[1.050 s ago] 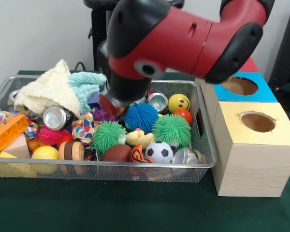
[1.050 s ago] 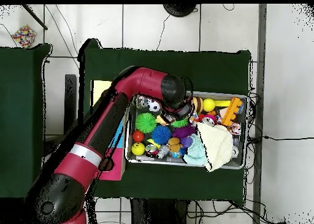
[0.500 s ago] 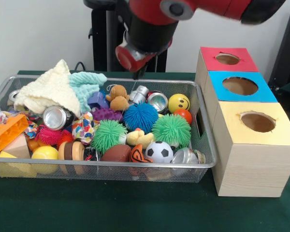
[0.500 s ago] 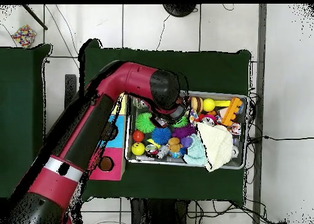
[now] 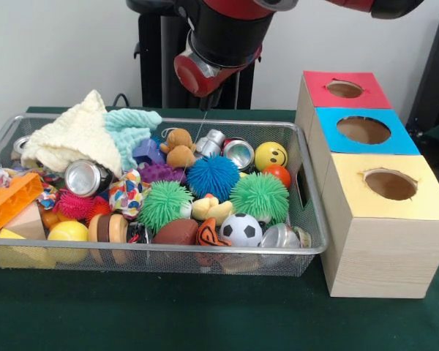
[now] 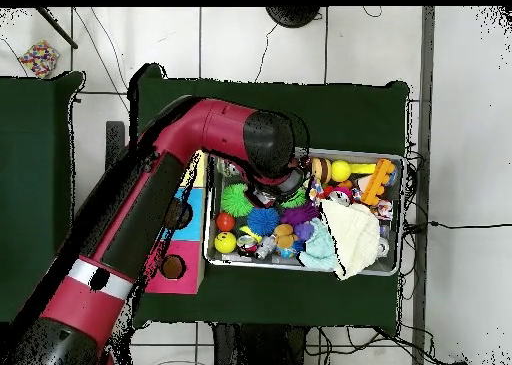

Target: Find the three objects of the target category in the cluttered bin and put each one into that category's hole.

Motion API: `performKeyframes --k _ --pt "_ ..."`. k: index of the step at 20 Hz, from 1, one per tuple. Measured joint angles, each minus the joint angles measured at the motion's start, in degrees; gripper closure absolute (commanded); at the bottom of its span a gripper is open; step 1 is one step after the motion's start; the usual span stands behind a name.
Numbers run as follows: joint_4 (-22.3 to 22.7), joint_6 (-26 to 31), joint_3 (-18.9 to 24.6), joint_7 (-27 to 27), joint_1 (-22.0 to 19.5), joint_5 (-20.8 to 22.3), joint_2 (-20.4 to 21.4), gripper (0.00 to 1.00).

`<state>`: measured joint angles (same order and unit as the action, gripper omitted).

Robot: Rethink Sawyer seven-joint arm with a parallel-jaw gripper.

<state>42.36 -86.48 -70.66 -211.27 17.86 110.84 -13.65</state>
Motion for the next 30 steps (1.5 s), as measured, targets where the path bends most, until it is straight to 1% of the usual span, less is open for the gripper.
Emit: performKeyframes --k 10,14,19,23,27,30 --pt "0.00 -0.58 0.01 0.00 -0.19 0.66 0.70 1.00" --pt "0.01 -3.37 -0.07 0.00 -0.18 1.54 2.05 1.00" --pt "0.01 -10.75 -1.23 0.00 -0.18 3.08 4.45 1.00" --pt "-0.04 -15.24 -2.43 0.00 -0.18 3.60 6.20 1.00" --pt "-0.05 -15.58 -3.51 0.00 -0.18 3.84 7.24 1.00" --pt "-0.04 -12.74 -3.60 0.00 -0.19 3.83 7.10 1.00"
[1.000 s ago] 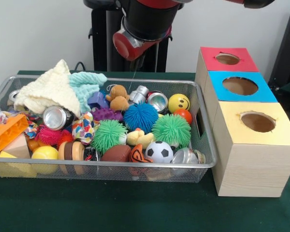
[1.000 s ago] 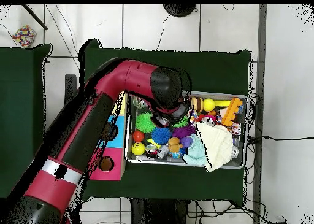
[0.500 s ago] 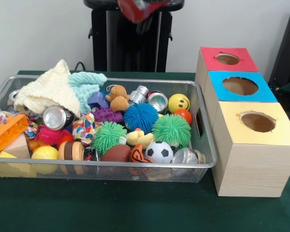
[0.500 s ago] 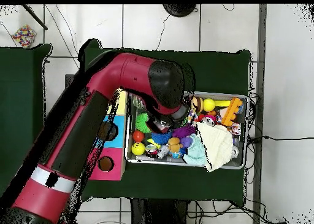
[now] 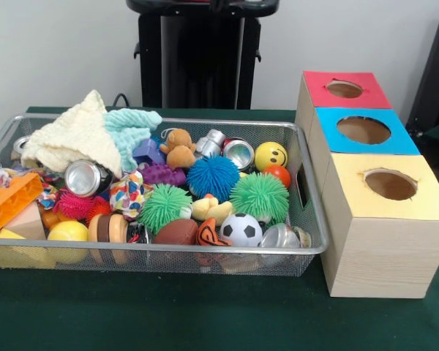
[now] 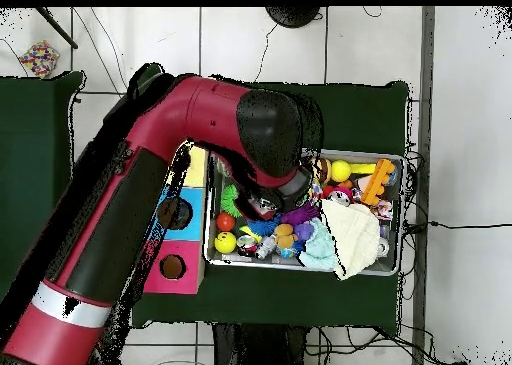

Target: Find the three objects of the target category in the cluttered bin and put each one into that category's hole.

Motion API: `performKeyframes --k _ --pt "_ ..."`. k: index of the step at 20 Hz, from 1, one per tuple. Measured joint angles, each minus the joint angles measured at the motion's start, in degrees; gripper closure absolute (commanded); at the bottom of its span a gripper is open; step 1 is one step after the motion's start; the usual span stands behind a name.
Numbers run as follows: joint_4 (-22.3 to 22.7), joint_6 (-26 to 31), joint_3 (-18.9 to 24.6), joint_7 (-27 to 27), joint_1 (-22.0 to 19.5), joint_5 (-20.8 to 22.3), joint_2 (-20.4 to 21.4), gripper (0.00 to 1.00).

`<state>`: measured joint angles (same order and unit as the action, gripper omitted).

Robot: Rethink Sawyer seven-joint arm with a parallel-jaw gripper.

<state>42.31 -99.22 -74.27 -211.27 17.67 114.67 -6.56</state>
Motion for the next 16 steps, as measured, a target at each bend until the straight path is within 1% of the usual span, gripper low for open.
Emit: performKeyframes --k 3,10,13,16 --pt "-0.01 3.15 0.01 0.00 -0.04 -0.01 -0.45 1.00" --pt "-0.02 14.72 0.02 0.00 -0.44 -0.24 -3.02 1.00" --pt "-0.02 17.45 0.02 0.00 -0.64 -0.38 -4.13 1.00" --pt "-0.03 18.43 0.02 0.00 -0.77 -0.53 -4.94 1.00"
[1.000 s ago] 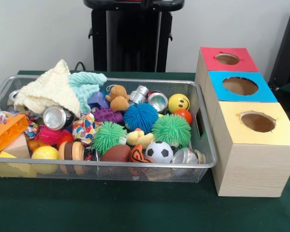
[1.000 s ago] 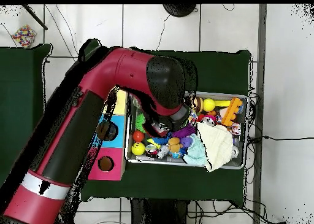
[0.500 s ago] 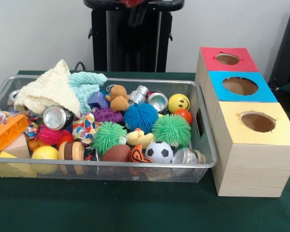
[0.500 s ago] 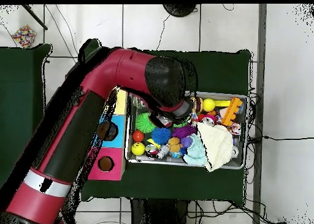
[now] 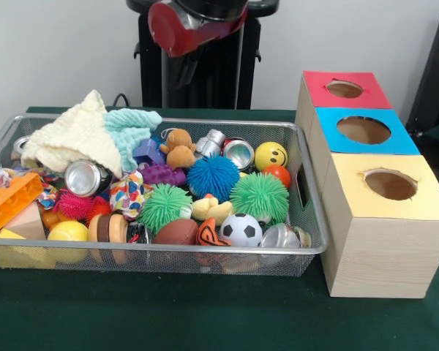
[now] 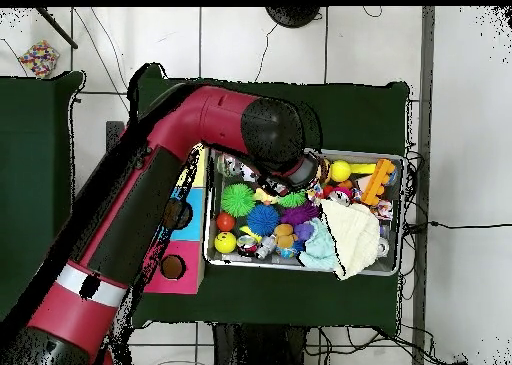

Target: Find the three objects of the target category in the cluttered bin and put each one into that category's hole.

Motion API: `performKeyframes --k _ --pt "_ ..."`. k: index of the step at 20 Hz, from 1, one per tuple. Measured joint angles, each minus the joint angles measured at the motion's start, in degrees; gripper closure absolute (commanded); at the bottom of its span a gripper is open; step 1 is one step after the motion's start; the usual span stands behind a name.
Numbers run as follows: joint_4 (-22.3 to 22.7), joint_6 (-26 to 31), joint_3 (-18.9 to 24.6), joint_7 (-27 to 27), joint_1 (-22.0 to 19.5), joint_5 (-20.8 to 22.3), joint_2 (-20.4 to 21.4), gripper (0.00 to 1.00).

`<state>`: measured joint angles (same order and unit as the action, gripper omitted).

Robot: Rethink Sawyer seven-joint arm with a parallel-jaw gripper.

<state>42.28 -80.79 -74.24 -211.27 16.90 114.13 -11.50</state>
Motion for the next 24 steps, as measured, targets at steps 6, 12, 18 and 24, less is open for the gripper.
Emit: performKeyframes --k 6,12,18,24 --pt "0.00 0.05 0.07 0.00 -0.30 -0.83 -1.25 1.00" --pt "0.00 2.62 0.15 0.00 -0.37 -2.74 -1.78 1.00" --pt "0.53 17.01 0.66 0.00 -0.32 -7.79 -1.84 1.00" --pt "0.80 26.31 1.11 0.00 -0.32 -9.91 -2.00 1.00"
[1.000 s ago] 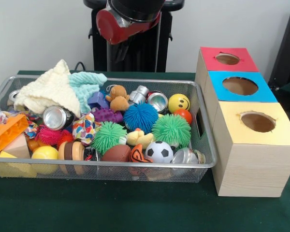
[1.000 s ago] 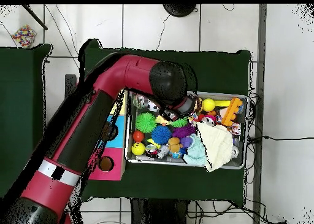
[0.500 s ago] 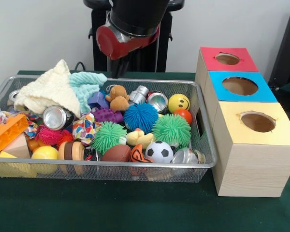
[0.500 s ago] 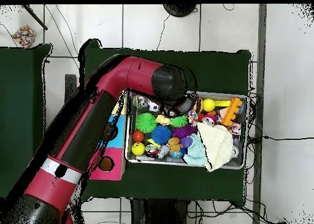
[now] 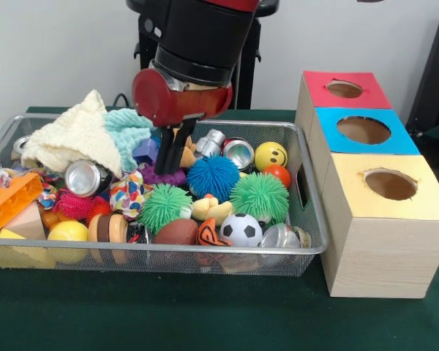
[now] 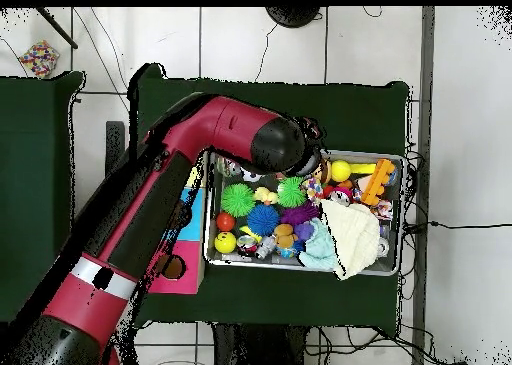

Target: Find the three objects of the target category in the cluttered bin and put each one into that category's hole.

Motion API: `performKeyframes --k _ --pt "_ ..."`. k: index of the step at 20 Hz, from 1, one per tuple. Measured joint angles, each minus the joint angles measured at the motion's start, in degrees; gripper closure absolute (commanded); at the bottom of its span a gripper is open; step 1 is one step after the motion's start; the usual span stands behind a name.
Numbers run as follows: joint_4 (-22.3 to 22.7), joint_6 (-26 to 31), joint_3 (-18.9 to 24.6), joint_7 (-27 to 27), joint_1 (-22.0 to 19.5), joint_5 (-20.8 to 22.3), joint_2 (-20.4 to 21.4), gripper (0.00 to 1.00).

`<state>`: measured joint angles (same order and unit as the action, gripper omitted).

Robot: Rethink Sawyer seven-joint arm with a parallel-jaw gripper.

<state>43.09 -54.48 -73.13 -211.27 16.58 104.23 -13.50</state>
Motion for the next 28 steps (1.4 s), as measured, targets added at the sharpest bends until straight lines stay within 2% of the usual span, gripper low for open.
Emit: performKeyframes --k 2,3,16,28 --pt "0.00 0.32 0.00 0.00 0.00 0.00 -0.07 1.00" --pt "0.03 0.19 0.00 0.00 0.00 0.00 -0.14 0.00" --pt "0.05 -2.91 0.36 0.00 0.01 -0.08 -0.21 0.00" --pt "0.05 -2.91 1.71 0.00 -0.90 -0.25 -1.61 0.00"
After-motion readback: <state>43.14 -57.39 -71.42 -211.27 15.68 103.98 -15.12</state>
